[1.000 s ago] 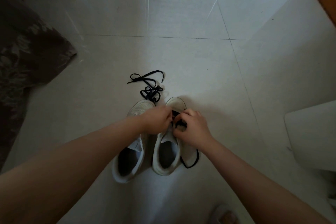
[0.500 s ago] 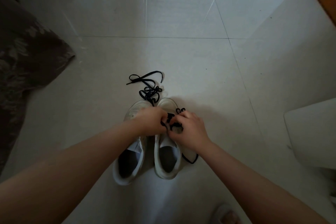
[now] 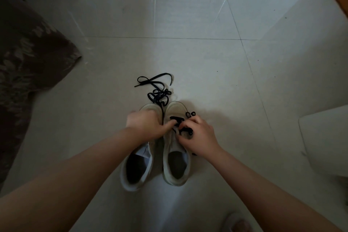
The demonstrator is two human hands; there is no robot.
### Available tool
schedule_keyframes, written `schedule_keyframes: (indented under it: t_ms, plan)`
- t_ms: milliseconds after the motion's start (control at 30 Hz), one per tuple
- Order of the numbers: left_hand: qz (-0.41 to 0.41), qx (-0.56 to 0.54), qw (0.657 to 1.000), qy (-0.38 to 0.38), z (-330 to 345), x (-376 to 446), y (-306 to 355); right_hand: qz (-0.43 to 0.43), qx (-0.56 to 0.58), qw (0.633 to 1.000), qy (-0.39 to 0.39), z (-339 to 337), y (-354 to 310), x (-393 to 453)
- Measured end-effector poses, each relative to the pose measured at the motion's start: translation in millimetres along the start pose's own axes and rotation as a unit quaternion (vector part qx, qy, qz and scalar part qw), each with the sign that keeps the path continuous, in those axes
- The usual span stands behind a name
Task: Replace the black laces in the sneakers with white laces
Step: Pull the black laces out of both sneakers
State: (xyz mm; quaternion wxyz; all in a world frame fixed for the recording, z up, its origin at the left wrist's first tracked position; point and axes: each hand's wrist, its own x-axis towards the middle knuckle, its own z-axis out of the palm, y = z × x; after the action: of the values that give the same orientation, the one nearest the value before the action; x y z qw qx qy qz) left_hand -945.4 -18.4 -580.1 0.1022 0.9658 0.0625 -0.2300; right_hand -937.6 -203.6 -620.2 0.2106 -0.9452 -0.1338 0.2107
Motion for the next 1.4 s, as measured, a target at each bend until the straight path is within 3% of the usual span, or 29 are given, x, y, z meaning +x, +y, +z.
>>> schedule_keyframes:
  t_ms: [133,267,333,367,400,467,500,533,600,667,733,767,833,900,1000,1133,1233,1333,1400]
  plan:
    - [0.133,0.187,0.971,0.064,3,3,18,0.004,0.014,1.0,0.0,1,0,0]
    - [0.232,0.16,0.957,0.07,12,1,24,0.006,0.01,1.0,0.014,4,2,1]
    - [0.22,-0.015,0.974,0.059,15,1,16,0.004,0.009,1.0,0.018,4,3,0]
    - [0.178,-0.174,0.967,0.052,14,2,9,0.003,0.012,1.0,0.018,4,4,0]
    - [0.102,-0.339,0.935,0.031,11,4,3,0.004,0.021,1.0,0.021,3,5,-1]
    - [-0.065,-0.579,0.813,0.014,3,8,-6,0.005,0.047,0.999,0.025,3,6,-2]
    - [-0.121,-0.618,0.777,0.012,1,10,-11,0.005,0.058,0.998,0.023,3,7,-3]
    - [-0.154,-0.62,0.77,0.01,-1,11,-14,0.003,0.065,0.998,0.021,3,7,-4]
    - [-0.182,-0.542,0.82,0.008,2,11,-16,0.001,0.069,0.997,0.016,3,7,-4]
    - [-0.162,-0.393,0.905,0.018,13,13,-16,0.003,0.066,0.998,0.012,3,6,-3]
    - [-0.083,-0.194,0.971,0.111,21,9,-11,0.004,0.063,0.998,0.011,4,5,-3]
    - [-0.01,-0.134,0.976,0.17,22,7,-8,0.003,0.064,0.998,0.013,4,4,-4]
    - [0.163,-0.096,0.949,0.254,22,4,1,0.002,0.068,0.998,0.018,4,3,-4]
    - [0.273,-0.023,0.946,0.174,23,-1,11,0.004,0.069,0.997,0.034,3,4,-4]
    - [0.243,0.075,0.964,0.07,27,-1,27,0.005,0.08,0.996,0.042,-1,10,-5]
    - [0.187,0.101,0.976,0.04,18,1,39,0.003,0.1,0.993,0.056,-10,26,-6]
    - [0.186,0.099,0.977,0.026,11,-2,38,-0.024,0.054,0.995,0.08,-20,40,-6]
    - [0.198,0.025,0.979,0.028,12,1,25,-0.013,0.033,0.998,0.044,-27,42,-8]
    - [0.161,-0.129,0.978,0.012,14,3,14,-0.001,0.013,1.0,0.001,-27,38,-7]
